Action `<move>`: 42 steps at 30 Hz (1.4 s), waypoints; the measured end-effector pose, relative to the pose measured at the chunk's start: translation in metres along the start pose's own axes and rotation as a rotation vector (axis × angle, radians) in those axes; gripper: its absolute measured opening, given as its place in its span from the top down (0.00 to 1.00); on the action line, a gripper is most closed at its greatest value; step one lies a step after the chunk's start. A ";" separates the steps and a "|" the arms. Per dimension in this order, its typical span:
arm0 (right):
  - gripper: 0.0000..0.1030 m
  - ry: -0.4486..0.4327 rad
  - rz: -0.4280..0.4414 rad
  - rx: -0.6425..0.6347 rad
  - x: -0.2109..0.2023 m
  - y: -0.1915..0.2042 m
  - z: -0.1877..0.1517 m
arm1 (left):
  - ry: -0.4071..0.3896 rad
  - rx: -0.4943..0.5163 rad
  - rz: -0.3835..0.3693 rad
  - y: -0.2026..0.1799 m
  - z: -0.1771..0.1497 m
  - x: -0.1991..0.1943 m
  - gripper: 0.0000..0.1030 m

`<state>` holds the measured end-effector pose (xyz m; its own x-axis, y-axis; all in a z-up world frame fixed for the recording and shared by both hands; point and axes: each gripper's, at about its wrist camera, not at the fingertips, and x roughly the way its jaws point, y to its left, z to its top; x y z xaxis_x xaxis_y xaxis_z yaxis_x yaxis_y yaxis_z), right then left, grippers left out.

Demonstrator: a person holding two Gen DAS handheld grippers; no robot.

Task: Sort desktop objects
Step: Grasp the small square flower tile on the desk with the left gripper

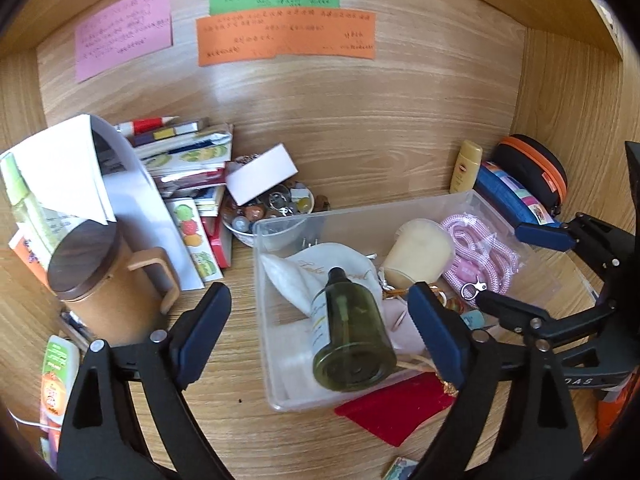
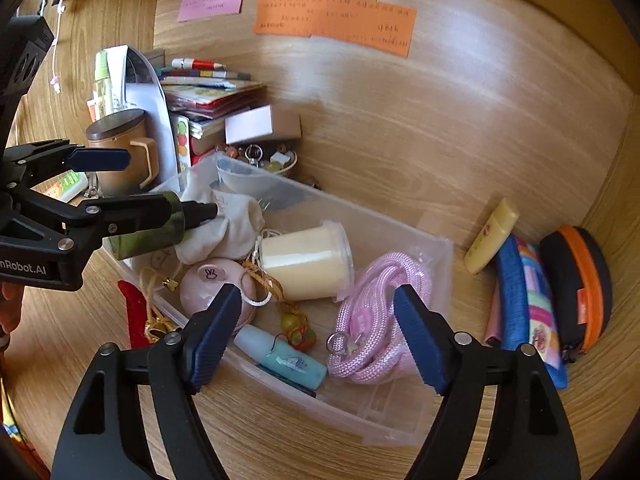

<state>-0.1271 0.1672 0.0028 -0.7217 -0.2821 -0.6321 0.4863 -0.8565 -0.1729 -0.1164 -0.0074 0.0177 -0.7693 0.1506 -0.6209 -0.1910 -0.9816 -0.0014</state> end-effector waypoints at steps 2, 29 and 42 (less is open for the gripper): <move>0.25 -0.002 0.005 0.002 -0.005 0.002 0.000 | -0.005 -0.001 0.007 0.002 -0.002 -0.006 0.09; 0.22 0.087 0.074 0.046 -0.032 0.046 -0.050 | 0.166 -0.037 -0.042 -0.003 -0.101 -0.032 0.07; 0.22 0.111 0.093 0.099 -0.033 0.032 -0.059 | 0.207 0.042 -0.078 -0.037 -0.119 -0.024 0.18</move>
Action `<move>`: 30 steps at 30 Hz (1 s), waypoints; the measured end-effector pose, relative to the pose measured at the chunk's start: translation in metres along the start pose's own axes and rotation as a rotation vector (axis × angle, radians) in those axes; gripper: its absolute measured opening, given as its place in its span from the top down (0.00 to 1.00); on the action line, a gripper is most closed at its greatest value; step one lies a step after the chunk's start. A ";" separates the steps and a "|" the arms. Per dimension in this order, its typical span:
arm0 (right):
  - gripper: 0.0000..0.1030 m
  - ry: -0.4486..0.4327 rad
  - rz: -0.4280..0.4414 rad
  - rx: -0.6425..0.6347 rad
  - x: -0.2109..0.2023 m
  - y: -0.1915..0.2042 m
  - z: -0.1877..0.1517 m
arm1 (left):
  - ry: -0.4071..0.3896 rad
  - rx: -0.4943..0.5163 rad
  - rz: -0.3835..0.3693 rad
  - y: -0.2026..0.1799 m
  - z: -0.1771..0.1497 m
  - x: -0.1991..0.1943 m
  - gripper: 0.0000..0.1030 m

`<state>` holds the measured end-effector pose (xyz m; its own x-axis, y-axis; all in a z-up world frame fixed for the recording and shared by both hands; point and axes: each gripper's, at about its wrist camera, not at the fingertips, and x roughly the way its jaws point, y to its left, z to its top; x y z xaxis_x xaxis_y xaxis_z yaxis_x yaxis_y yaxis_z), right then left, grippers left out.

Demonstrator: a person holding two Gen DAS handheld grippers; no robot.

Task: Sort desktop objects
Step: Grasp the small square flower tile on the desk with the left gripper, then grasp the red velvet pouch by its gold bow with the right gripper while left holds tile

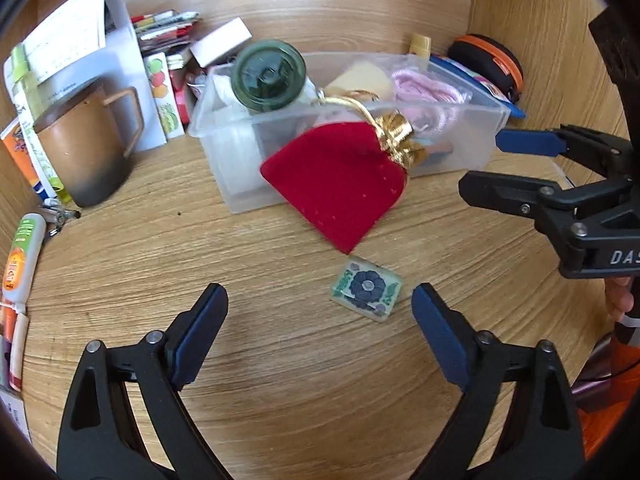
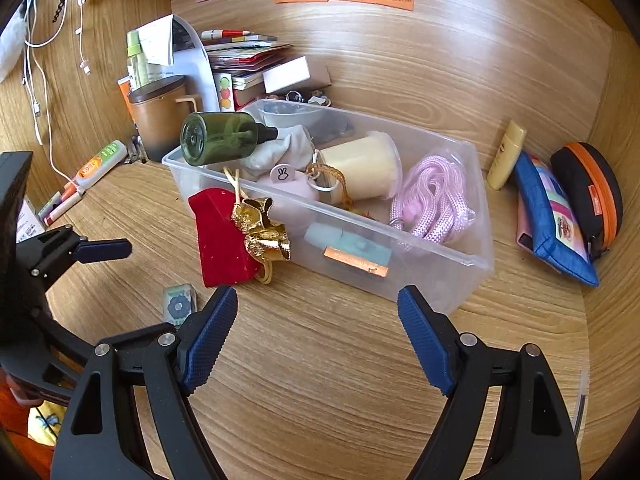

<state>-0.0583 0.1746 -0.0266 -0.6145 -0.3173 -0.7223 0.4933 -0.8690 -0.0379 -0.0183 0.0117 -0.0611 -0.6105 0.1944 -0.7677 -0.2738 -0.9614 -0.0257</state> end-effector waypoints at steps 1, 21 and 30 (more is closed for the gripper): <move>0.22 -0.001 0.002 -0.003 0.000 0.001 0.000 | 0.014 0.009 -0.002 -0.001 0.000 0.003 0.23; 0.22 0.076 0.129 0.006 0.037 0.030 0.015 | -0.040 -0.053 0.028 0.037 0.001 -0.008 0.68; 0.22 0.060 0.119 0.053 0.056 0.040 0.027 | -0.101 -0.105 0.063 0.070 0.003 -0.029 0.68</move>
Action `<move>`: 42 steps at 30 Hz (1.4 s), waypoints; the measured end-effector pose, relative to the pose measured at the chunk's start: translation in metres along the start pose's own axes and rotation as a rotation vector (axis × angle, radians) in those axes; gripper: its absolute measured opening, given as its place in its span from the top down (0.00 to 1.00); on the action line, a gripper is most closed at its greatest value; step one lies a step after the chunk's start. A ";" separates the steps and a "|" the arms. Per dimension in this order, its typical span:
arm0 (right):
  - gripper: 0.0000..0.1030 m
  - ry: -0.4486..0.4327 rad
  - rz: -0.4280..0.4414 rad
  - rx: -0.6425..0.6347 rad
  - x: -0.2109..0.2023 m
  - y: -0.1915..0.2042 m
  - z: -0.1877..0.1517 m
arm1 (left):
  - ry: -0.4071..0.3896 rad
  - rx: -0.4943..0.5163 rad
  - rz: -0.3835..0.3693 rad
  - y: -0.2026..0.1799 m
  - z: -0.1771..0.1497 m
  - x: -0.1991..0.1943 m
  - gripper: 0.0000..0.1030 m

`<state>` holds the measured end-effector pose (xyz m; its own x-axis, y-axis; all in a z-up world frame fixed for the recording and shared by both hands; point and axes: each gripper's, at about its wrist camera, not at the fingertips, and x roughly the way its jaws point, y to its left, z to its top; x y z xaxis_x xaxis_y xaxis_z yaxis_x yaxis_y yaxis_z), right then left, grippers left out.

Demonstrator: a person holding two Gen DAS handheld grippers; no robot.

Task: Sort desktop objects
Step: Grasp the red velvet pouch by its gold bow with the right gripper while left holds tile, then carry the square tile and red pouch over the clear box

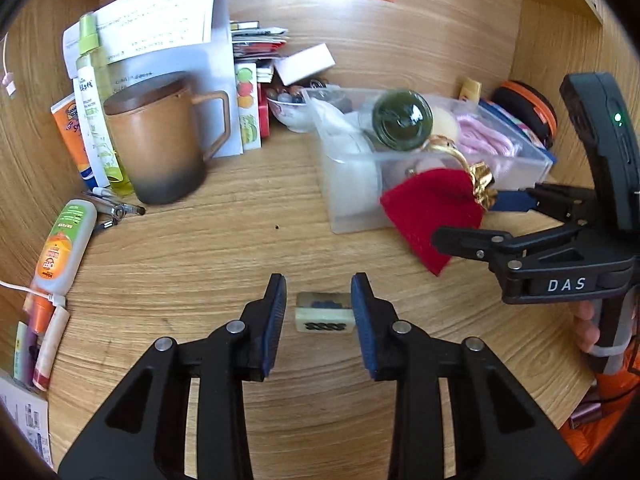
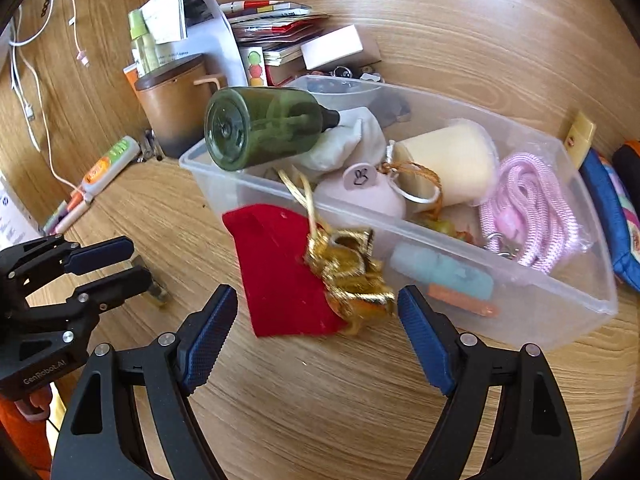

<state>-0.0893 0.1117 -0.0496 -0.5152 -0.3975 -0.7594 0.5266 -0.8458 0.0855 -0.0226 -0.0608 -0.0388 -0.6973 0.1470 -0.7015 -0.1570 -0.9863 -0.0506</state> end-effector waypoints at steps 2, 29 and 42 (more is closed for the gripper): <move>0.29 -0.013 0.020 0.000 -0.001 0.002 0.001 | -0.001 -0.001 0.000 0.000 0.001 0.001 0.68; 0.80 -0.111 0.055 -0.051 -0.047 -0.008 -0.009 | 0.091 0.021 -0.013 -0.017 -0.008 0.021 0.67; 0.80 -0.217 -0.010 -0.028 -0.094 -0.037 0.001 | 0.010 0.032 -0.043 -0.039 0.010 0.006 0.68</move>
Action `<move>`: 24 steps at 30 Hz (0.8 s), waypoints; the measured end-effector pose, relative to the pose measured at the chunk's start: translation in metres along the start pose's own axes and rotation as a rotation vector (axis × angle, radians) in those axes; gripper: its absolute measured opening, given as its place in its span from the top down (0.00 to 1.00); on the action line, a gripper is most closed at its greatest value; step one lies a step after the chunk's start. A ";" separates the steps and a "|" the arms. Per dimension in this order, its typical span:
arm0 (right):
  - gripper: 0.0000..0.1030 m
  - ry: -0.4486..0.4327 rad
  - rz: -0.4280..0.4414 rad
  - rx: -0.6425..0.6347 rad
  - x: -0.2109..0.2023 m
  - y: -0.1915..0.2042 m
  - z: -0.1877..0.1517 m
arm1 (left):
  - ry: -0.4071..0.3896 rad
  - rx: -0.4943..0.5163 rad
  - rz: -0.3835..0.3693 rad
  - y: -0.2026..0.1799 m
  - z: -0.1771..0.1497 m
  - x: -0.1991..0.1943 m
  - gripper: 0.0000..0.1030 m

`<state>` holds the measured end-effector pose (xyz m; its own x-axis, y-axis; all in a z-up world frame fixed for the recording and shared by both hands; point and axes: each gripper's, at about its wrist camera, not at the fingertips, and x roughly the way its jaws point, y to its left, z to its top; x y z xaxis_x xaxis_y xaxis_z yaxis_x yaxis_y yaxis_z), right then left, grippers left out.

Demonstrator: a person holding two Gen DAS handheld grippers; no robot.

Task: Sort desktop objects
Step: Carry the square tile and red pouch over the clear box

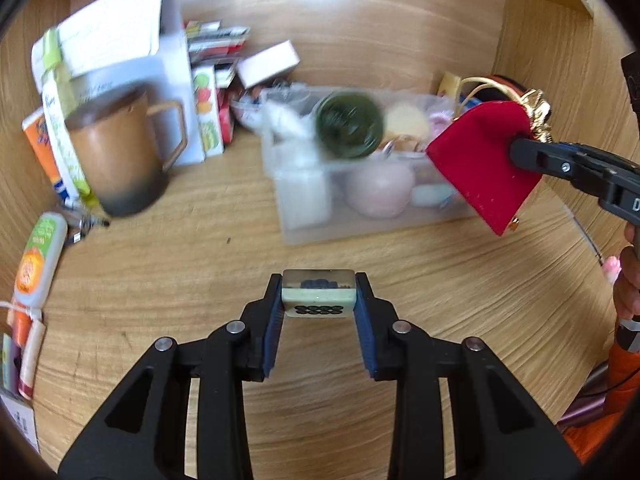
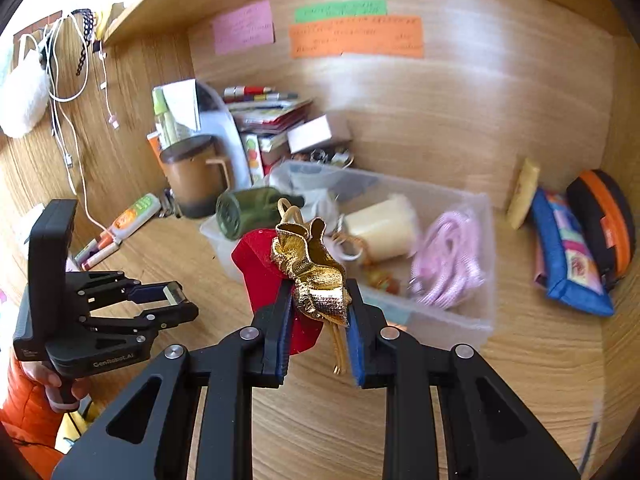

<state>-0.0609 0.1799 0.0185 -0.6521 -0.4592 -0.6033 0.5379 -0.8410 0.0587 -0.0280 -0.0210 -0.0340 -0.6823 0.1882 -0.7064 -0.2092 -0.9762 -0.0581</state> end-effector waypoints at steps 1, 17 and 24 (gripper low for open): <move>0.80 -0.007 -0.006 -0.002 -0.002 -0.002 0.001 | -0.015 0.009 0.003 -0.005 0.003 -0.002 0.68; 0.79 -0.081 -0.073 0.000 -0.017 -0.041 0.026 | -0.140 -0.001 -0.050 -0.025 0.054 -0.022 0.68; 0.79 -0.102 -0.086 0.017 -0.012 -0.055 0.038 | -0.148 0.002 -0.072 -0.025 0.083 -0.014 0.68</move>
<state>-0.1034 0.2208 0.0527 -0.7466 -0.4114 -0.5228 0.4694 -0.8826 0.0241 -0.0716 0.0094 0.0357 -0.7613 0.2714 -0.5888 -0.2620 -0.9595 -0.1035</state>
